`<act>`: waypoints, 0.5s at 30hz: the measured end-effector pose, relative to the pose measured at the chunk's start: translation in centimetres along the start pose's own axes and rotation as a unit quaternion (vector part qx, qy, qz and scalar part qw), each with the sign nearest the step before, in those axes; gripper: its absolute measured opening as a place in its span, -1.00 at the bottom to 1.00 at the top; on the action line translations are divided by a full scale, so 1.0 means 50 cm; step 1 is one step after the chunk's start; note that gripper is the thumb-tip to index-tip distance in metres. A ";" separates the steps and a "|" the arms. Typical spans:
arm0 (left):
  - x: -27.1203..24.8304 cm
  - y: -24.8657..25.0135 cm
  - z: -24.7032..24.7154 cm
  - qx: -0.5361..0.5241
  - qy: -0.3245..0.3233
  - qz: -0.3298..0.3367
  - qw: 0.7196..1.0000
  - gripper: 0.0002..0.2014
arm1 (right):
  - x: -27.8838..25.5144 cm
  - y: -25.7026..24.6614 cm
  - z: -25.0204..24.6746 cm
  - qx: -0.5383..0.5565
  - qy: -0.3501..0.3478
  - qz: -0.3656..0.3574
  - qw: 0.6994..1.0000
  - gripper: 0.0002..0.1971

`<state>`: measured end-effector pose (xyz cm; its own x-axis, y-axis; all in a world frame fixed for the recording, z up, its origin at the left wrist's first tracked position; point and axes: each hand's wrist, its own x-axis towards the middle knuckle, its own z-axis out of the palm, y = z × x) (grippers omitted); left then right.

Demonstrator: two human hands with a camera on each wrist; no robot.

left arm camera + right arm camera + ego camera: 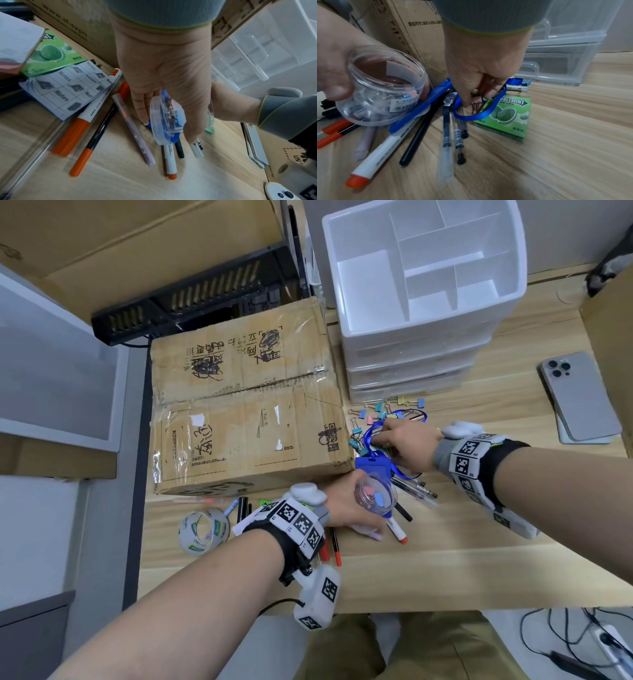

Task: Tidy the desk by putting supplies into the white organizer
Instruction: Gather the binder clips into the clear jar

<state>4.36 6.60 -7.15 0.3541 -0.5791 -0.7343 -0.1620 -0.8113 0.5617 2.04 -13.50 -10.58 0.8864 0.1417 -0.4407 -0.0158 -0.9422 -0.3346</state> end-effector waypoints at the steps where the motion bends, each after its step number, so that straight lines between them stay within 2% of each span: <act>1: 0.002 0.000 0.000 0.000 0.001 0.000 1.000 -0.43 | 0.001 -0.001 0.004 -0.003 0.000 -0.003 1.000 -0.58; 15: 0.011 0.000 0.004 -0.002 -0.002 -0.008 1.000 -0.40 | -0.004 -0.002 0.015 0.027 0.013 0.018 0.999 -0.86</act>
<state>4.36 6.28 -7.64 0.3538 -0.5658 -0.7448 -0.1519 -0.8205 0.5511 1.52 -13.20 -11.06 0.8962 0.0997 -0.4322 -0.0722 -0.9286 -0.3640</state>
